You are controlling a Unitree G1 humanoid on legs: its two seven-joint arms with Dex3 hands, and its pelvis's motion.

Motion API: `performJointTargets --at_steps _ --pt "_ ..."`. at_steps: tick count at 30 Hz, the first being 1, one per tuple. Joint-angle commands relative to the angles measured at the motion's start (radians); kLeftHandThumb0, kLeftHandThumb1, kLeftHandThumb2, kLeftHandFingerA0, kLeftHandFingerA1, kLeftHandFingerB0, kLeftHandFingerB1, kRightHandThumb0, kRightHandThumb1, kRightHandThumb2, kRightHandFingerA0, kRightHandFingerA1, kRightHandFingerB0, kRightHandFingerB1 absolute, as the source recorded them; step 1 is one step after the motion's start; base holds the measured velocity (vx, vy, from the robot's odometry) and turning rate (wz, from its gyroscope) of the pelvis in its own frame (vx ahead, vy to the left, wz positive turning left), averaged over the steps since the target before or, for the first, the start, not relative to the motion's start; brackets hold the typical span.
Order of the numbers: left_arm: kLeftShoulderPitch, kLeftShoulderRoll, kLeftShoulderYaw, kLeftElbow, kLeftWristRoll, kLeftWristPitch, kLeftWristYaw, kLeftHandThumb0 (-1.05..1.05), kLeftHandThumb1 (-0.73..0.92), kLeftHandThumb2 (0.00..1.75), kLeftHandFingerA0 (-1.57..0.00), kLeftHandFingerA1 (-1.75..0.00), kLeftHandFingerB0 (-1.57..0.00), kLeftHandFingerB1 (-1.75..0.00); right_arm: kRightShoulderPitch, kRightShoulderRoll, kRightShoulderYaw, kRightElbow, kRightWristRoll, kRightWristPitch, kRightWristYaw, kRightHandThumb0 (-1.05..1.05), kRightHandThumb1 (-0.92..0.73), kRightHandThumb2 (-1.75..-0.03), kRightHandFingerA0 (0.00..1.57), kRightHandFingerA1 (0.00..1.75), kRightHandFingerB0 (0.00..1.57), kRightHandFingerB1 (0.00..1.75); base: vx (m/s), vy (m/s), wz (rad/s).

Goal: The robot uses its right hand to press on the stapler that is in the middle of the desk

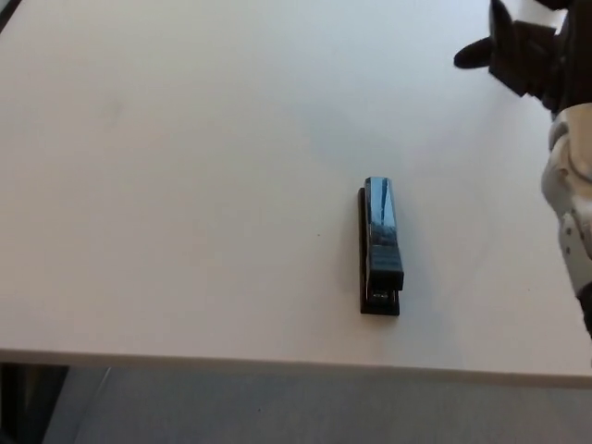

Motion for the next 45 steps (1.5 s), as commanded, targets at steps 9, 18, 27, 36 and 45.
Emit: performJointTargets --at_steps 9,18,27,36,45 --pt "0.003 0.009 -0.01 0.012 0.001 -0.009 -0.001 -0.76 0.8 1.1 0.0 -0.36 -0.15 -0.31 0.012 0.143 0.024 0.275 -0.077 -0.097 -0.053 -0.13 -0.82 -0.64 0.94 1.12 0.74 1.03 0.0 0.0 0.0" --pt "-0.004 0.009 -0.021 0.009 0.007 -0.018 0.004 -0.8 0.81 1.09 -0.01 -0.38 -0.14 -0.31 0.039 0.236 0.07 0.338 -0.127 -0.151 -0.076 -0.18 -0.82 -0.63 1.05 0.85 0.79 0.87 0.0 0.0 0.0" --pt "-0.012 0.008 -0.025 0.008 0.007 -0.022 0.005 -0.8 0.8 1.09 -0.02 -0.39 -0.15 -0.32 0.065 0.306 0.062 0.365 -0.121 -0.159 -0.069 -0.12 -0.77 -0.72 1.23 0.7 0.74 1.11 0.0 0.0 0.0" --pt "-0.018 0.012 -0.021 0.005 0.002 -0.021 -0.004 -0.81 0.8 1.09 0.0 -0.38 -0.15 -0.32 0.089 0.301 0.007 0.472 -0.104 -0.147 -0.056 -0.07 -0.77 -0.74 1.2 0.68 0.74 1.09 0.0 0.0 0.0" --pt "-0.011 -0.002 -0.024 0.005 0.001 -0.02 -0.002 -0.81 0.81 1.1 0.0 -0.36 -0.14 -0.3 0.143 0.282 -0.028 0.531 -0.094 -0.13 -0.028 -0.13 -0.83 -0.65 1.24 0.59 0.72 0.99 0.0 0.0 0.0"
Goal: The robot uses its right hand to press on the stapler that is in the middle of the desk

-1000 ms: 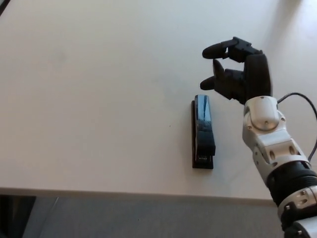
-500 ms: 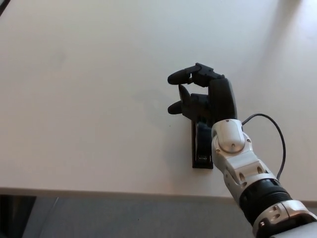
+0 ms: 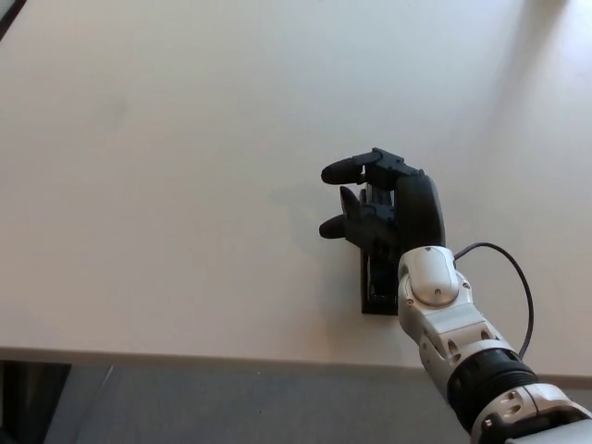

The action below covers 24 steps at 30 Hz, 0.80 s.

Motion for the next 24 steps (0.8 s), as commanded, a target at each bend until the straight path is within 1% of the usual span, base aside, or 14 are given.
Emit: performJointTargets --at_steps 1,3,4,5,7,8,9,13,14,18,19,20,21,24 --pt "0.012 -0.003 0.002 0.0 -0.003 -0.018 -0.008 -0.8 0.8 1.09 0.0 -0.35 -0.14 -0.29 0.087 -0.022 -0.028 0.054 0.016 0.036 0.021 -0.12 -0.82 -0.64 1.24 0.59 0.72 0.98 0.0 0.0 0.0" --pt "0.032 -0.011 0.003 0.002 -0.006 -0.022 -0.014 -0.81 0.8 1.09 0.0 -0.36 -0.15 -0.29 0.13 -0.026 -0.019 0.059 0.0 0.009 0.017 -0.09 -0.79 -0.69 1.21 0.61 0.74 1.0 0.0 0.0 0.0" --pt "0.05 -0.015 -0.001 0.001 0.0 -0.034 -0.008 -0.78 0.92 0.75 -0.11 -0.3 -0.12 -0.23 0.16 -0.025 -0.014 0.059 -0.007 -0.011 0.016 -0.07 -0.76 -0.72 1.21 0.62 0.8 0.99 0.0 0.0 0.0" --pt "0.11 -0.021 -0.006 0.001 0.003 -0.053 -0.014 -0.8 0.81 1.09 -0.02 -0.36 -0.13 -0.29 0.247 -0.011 -0.007 0.06 -0.01 -0.052 0.018 -0.07 -0.74 -0.71 1.22 0.67 0.82 0.99 0.0 0.0 0.0" --pt "0.176 -0.025 -0.009 0.002 0.005 -0.068 -0.02 -0.8 0.8 1.08 -0.03 -0.37 -0.14 -0.3 0.337 0.007 0.005 0.062 -0.016 -0.06 0.019 -0.06 -0.72 -0.72 1.22 0.68 0.78 1.02 0.0 0.0 0.0" --pt "0.197 -0.025 -0.012 0.001 0.008 -0.076 -0.02 -0.75 0.92 0.75 -0.1 -0.28 -0.1 -0.22 0.366 0.011 0.014 0.063 -0.024 -0.065 0.014 -0.05 -0.72 -0.72 1.21 0.67 0.77 1.03 0.0 0.0 0.0" --pt "0.262 -0.029 -0.019 0.004 0.016 -0.102 -0.016 -0.79 0.81 1.08 -0.03 -0.37 -0.13 -0.29 0.459 0.024 0.022 0.066 -0.024 -0.109 0.03 -0.05 -0.73 -0.76 1.21 0.7 0.74 1.04 0.0 0.0 0.0" --pt "0.328 -0.033 -0.026 0.006 0.021 -0.118 -0.016 -0.79 0.81 1.08 -0.03 -0.37 -0.13 -0.29 0.548 0.026 0.046 0.065 -0.041 -0.142 0.025 -0.05 -0.73 -0.76 1.21 0.7 0.74 1.04 0.0 0.0 0.0" --pt "0.341 -0.025 -0.041 0.002 0.039 -0.138 -0.007 -0.34 0.58 1.13 0.0 -0.47 0.0 -0.46 0.568 0.024 0.048 0.079 -0.042 -0.144 0.027 -0.08 -0.77 -0.7 1.21 0.65 0.74 1.08 0.0 0.0 0.0" --pt "0.343 -0.023 -0.051 0.017 0.052 -0.145 0.011 -0.35 0.56 1.12 0.0 -0.46 0.0 -0.46 0.61 0.03 0.023 0.12 -0.014 -0.153 0.044 -0.06 -0.74 -0.71 1.24 0.72 0.74 1.15 0.0 0.0 0.0" --pt "0.336 -0.033 -0.041 0.025 0.04 -0.134 0.014 -0.74 0.92 0.7 -0.16 -0.3 -0.13 -0.27 0.611 0.028 0.021 0.127 -0.012 -0.15 0.049 -0.05 -0.74 -0.72 1.23 0.72 0.74 1.16 0.0 0.0 0.0" --pt "0.34 -0.029 -0.037 0.019 0.032 -0.143 -0.005 -0.36 0.53 1.11 0.0 -0.46 0.0 -0.46 0.613 0.027 0.021 0.129 -0.012 -0.148 0.049 -0.05 -0.74 -0.7 1.22 0.68 0.73 1.15 0.0 0.0 0.0" --pt "0.344 -0.024 -0.038 0.002 0.03 -0.15 -0.012 -0.34 0.58 1.13 0.0 -0.47 0.0 -0.46 0.601 0.022 0.031 0.135 -0.024 -0.135 0.035 -0.08 -0.74 -0.71 1.23 0.68 0.74 1.12 0.0 0.0 0.0" --pt "0.337 -0.016 -0.054 0.004 0.049 -0.143 0.006 -0.35 0.54 1.11 0.0 -0.46 0.0 -0.46 0.593 0.022 0.026 0.139 -0.02 -0.138 0.037 -0.07 -0.74 -0.74 1.22 0.67 0.76 1.12 0.0 0.0 0.0"
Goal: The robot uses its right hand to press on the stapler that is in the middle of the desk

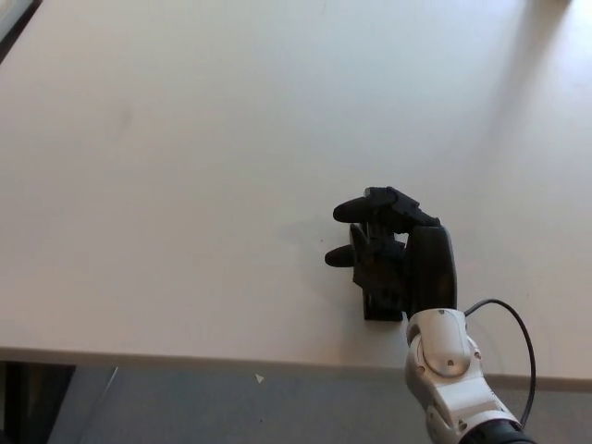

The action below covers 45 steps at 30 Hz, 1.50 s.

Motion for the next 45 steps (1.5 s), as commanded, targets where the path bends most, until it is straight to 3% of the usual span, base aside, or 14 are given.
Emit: performJointTargets --at_steps 1,9,10,13,15,18,20,21,31,32,33,34,36,45 --pt "0.055 0.022 -0.032 -0.002 0.045 -0.122 0.007 -0.35 0.54 1.11 0.0 -0.46 0.0 -0.46 0.37 -0.009 0.005 0.204 -0.013 0.14 0.021 -0.07 -0.74 -0.74 1.22 0.67 0.76 1.12 0.0 0.0 0.0" --pt "0.002 0.017 -0.005 0.002 0.012 -0.131 -0.02 -0.34 0.56 1.11 0.0 -0.46 0.0 -0.46 0.301 -0.014 -0.012 0.194 0.0 0.163 0.012 -0.09 -0.77 -0.68 1.21 0.7 0.76 1.04 0.0 0.0 0.0" --pt "-0.01 0.018 -0.004 -0.003 0.008 -0.125 -0.031 -0.7 0.92 0.71 -0.12 -0.26 -0.09 -0.24 0.278 -0.019 -0.02 0.189 0.007 0.168 0.014 -0.11 -0.79 -0.67 1.21 0.67 0.77 0.99 0.0 0.0 0.0" --pt "-0.044 0.023 -0.011 -0.006 0.014 -0.112 -0.035 -0.78 0.78 1.09 -0.09 -0.43 -0.06 -0.38 0.225 -0.029 -0.04 0.178 0.025 0.175 0.019 -0.1 -0.77 -0.69 1.22 0.72 0.78 1.03 0.0 0.0 0.0" --pt "-0.083 0.031 -0.01 -0.019 0.014 -0.108 -0.026 -0.74 0.92 0.71 -0.15 -0.3 -0.13 -0.28 0.161 -0.032 -0.056 0.174 0.036 0.188 0.023 -0.08 -0.76 -0.69 1.22 0.76 0.79 1.04 0.0 0.0 0.0" --pt "-0.141 0.038 -0.006 -0.022 0.011 -0.083 -0.019 -0.78 0.77 1.09 -0.11 -0.44 -0.05 -0.38 0.089 -0.035 -0.072 0.177 0.045 0.203 0.029 -0.05 -0.75 -0.71 1.22 0.74 0.78 1.09 0.0 0.0 0.0" --pt "-0.163 0.038 0.005 -0.036 -0.007 -0.085 -0.046 -0.73 0.92 0.74 -0.12 -0.3 -0.09 -0.25 0.05 -0.039 -0.082 0.178 0.051 0.198 0.044 -0.06 -0.73 -0.73 1.24 0.81 0.79 1.17 0.0 0.0 0.0" --pt "-0.175 0.036 0.02 -0.051 -0.032 -0.071 -0.08 -0.76 0.81 1.1 0.0 -0.38 -0.13 -0.31 0.029 -0.042 -0.082 0.179 0.047 0.203 0.042 -0.08 -0.74 -0.72 1.24 0.81 0.78 1.17 0.0 0.0 0.0" --pt "-0.313 0.032 0.024 -0.025 -0.016 0.005 -0.005 -0.78 0.92 0.77 -0.11 -0.31 -0.12 -0.22 -0.187 -0.077 -0.153 0.076 0.108 0.183 0.096 -0.11 -0.81 -0.7 1.22 0.68 0.69 1.15 0.0 0.0 0.0" --pt "-0.336 0.033 0.021 -0.022 -0.01 0.013 0.011 -0.75 0.78 1.09 -0.05 -0.41 -0.11 -0.33 -0.225 -0.09 -0.158 0.04 0.111 0.162 0.103 -0.11 -0.81 -0.68 1.23 0.67 0.68 1.15 0.0 0.0 0.0" --pt "-0.344 0.034 0.021 -0.021 -0.01 0.01 0.011 -0.76 0.92 0.75 -0.12 -0.31 -0.12 -0.23 -0.243 -0.099 -0.158 0.019 0.107 0.165 0.104 -0.14 -0.82 -0.67 1.22 0.64 0.67 1.17 0.0 0.0 0.0" --pt "-0.355 0.037 0.02 -0.018 -0.009 0.003 0.005 -0.79 0.81 1.1 0.0 -0.38 -0.15 -0.3 -0.279 -0.12 -0.158 -0.021 0.099 0.157 0.109 -0.13 -0.82 -0.67 1.22 0.67 0.66 1.16 0.0 0.0 0.0" --pt "-0.389 0.037 0.022 -0.011 -0.009 0.011 0.014 -0.75 0.92 0.74 -0.12 -0.31 -0.12 -0.24 -0.346 -0.144 -0.181 -0.085 0.125 0.182 0.118 -0.14 -0.8 -0.71 1.24 0.68 0.77 1.07 0.0 0.0 0.0" --pt "-0.486 0.046 0.039 -0.006 -0.015 0.035 0.016 -0.75 0.77 1.08 -0.06 -0.42 -0.1 -0.34 -0.514 -0.269 -0.234 -0.256 0.165 0.262 0.168 -0.14 -0.81 -0.7 1.29 0.67 0.72 1.09 0.0 0.0 0.0"
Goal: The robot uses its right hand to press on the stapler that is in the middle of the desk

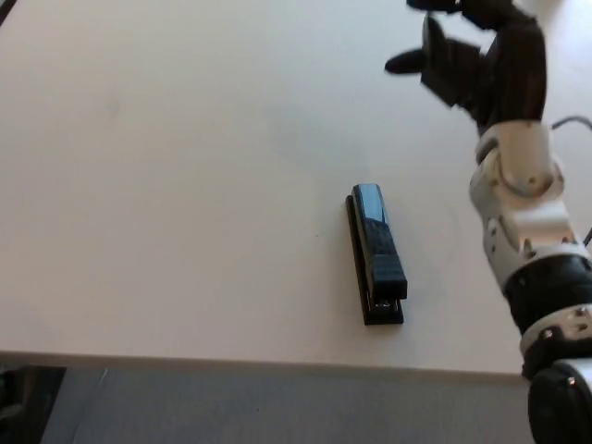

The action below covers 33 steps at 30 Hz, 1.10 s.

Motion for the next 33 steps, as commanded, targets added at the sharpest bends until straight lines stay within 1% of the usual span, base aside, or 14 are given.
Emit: performJointTargets --at_steps 1,3,4,8,17,20,23,25,26,27,29,30,31,33 --pt "-0.038 0.028 0.013 0.012 -0.007 0.049 0.019 -0.75 0.77 1.08 -0.06 -0.42 -0.1 -0.34 -0.08 -0.094 -0.033 -0.117 0.063 0.114 0.059 -0.14 -0.81 -0.7 1.29 0.67 0.72 1.09 0.0 0.0 0.0" --pt "-0.049 0.03 0.015 0.012 -0.008 0.054 0.015 -0.71 0.76 1.08 -0.03 -0.42 -0.09 -0.35 -0.082 -0.142 -0.03 -0.166 0.037 0.127 0.042 -0.15 -0.8 -0.69 1.28 0.78 0.71 1.12 0.0 0.0 0.0" --pt "-0.058 0.031 0.02 0.012 -0.013 0.058 0.01 -0.73 0.92 0.74 -0.11 -0.31 -0.12 -0.23 -0.085 -0.162 -0.037 -0.196 0.05 0.146 0.056 -0.14 -0.8 -0.7 1.26 0.86 0.68 1.15 0.0 0.0 0.0" --pt "-0.067 0.03 0.028 0.007 -0.015 0.073 0.012 -0.63 0.92 0.73 -0.12 -0.31 -0.08 -0.24 -0.037 -0.248 -0.073 -0.381 0.068 0.249 0.056 -0.1 -0.79 -0.75 1.2 0.82 0.71 1.15 0.0 0.0 0.0" --pt "-0.099 0.063 -0.035 0.027 0.04 0.221 0.001 -0.68 0.85 1.09 -0.02 -0.39 -0.12 -0.28 0.092 -0.541 -0.267 -0.296 0.158 0.226 0.172 -0.03 -0.74 -0.83 1.21 0.81 0.68 1.18 0.0 0.0 0.0" --pt "-0.093 0.078 -0.044 0.034 0.033 0.265 -0.045 -0.61 0.92 0.82 -0.12 -0.36 -0.06 -0.24 0.184 -0.621 -0.363 -0.254 0.221 0.195 0.242 -0.01 -0.61 -1.0 1.21 0.97 0.68 1.31 0.0 0.0 0.0" --pt "-0.089 0.085 -0.047 0.044 0.025 0.322 -0.06 -0.63 0.8 1.05 -0.12 -0.45 0.0 -0.36 0.259 -0.667 -0.443 -0.212 0.238 0.208 0.209 -0.12 -0.61 -0.97 1.26 0.88 0.75 1.26 0.0 0.0 0.0" --pt "-0.079 0.09 -0.046 0.053 0.021 0.349 -0.077 -0.3 0.67 1.17 0.0 -0.47 0.0 -0.46 0.337 -0.686 -0.471 -0.256 0.212 0.254 0.159 -0.12 -0.65 -0.92 1.24 0.85 0.72 1.22 0.0 0.0 0.0" --pt "-0.081 0.089 -0.039 0.058 0.013 0.375 -0.079 -0.59 0.92 0.75 -0.24 -0.33 -0.13 -0.28 0.36 -0.695 -0.488 -0.257 0.202 0.265 0.13 -0.12 -0.66 -0.91 1.24 0.8 0.76 1.12 0.0 0.0 0.0" --pt "-0.075 0.089 -0.036 0.062 0.009 0.393 -0.087 -0.64 0.85 0.94 -0.24 -0.42 -0.18 -0.39 0.383 -0.711 -0.515 -0.24 0.224 0.285 0.146 -0.15 -0.66 -0.92 1.23 0.87 0.73 1.22 0.0 0.0 0.0" --pt "-0.063 0.087 -0.031 0.065 0.004 0.407 -0.104 -0.58 0.92 0.75 -0.32 -0.36 -0.23 -0.32 0.411 -0.724 -0.548 -0.224 0.261 0.309 0.181 -0.17 -0.62 -0.95 1.25 0.92 0.72 1.2 0.0 0.0 0.0" --pt "-0.048 0.085 -0.027 0.071 -0.001 0.426 -0.108 -0.59 0.83 1.11 -0.34 -0.51 -0.28 -0.47 0.462 -0.724 -0.575 -0.231 0.274 0.301 0.197 -0.17 -0.55 -1.07 1.31 0.95 0.78 1.21 0.0 0.0 0.0" --pt "-0.029 0.08 -0.024 0.078 -0.002 0.449 -0.094 -0.6 0.92 0.71 -0.47 -0.38 -0.41 -0.35 0.512 -0.73 -0.588 -0.239 0.261 0.324 0.182 -0.19 -0.51 -1.07 1.3 0.88 0.84 1.19 0.0 0.0 0.0" --pt "0.013 0.075 -0.028 0.081 0.006 0.434 -0.083 -0.62 0.92 0.73 -0.46 -0.38 -0.41 -0.35 0.569 -0.734 -0.604 -0.204 0.257 0.337 0.188 -0.15 -0.6 -0.95 1.21 0.87 0.75 1.07 0.0 0.0 0.0"
